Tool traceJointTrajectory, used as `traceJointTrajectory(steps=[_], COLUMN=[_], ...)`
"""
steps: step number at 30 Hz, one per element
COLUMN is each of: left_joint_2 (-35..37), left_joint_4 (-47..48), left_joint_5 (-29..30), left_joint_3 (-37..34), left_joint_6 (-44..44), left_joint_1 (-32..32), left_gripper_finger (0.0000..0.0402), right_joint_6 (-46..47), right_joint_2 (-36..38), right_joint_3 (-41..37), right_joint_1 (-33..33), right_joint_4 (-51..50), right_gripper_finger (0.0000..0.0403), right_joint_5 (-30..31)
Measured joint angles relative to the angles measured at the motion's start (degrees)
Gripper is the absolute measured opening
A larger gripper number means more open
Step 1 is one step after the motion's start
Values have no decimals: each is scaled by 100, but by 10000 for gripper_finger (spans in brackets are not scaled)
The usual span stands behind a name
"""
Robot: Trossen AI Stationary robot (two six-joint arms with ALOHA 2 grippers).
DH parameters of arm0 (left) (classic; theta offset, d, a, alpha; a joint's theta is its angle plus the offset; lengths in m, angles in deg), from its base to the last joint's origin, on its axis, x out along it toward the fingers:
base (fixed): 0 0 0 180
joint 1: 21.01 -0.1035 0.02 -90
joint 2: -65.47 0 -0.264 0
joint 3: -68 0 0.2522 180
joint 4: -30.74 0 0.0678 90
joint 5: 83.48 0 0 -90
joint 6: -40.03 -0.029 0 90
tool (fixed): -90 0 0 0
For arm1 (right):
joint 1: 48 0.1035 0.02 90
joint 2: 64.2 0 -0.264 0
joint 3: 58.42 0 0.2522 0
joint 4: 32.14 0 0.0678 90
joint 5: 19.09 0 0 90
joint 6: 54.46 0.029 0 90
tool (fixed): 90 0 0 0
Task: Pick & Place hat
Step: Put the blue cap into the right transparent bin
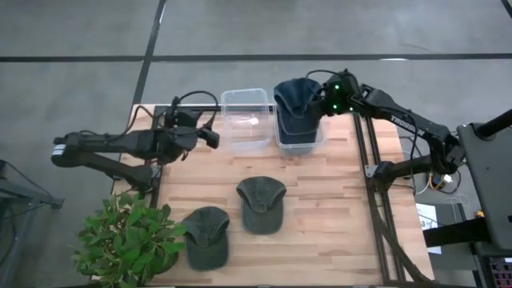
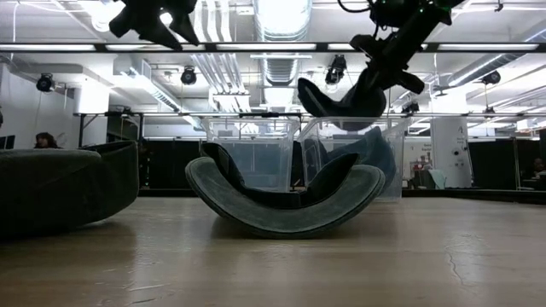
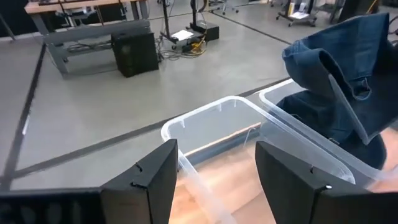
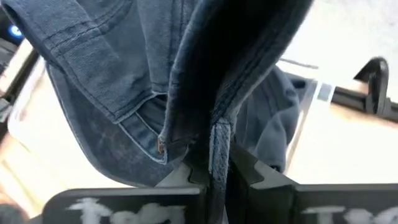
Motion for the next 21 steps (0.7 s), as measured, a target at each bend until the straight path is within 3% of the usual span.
traceJointTrajectory(steps=[7, 21], left_joint_2=[312, 336], left_joint_4=[-548, -564], left_joint_5=[2, 8], left_joint_3=[-404, -410], left_joint_6=[-151, -347], left_joint_1=[10, 10], left_gripper_finger=[208, 208], right_joint_6=[274, 297], right_joint_2=[-91, -533], right_joint_3=[-33, -42], right_joint_1=[19, 48], right_joint_4=[-51, -46], right_gripper_finger=[20, 83], right_joint_5=[-7, -139])
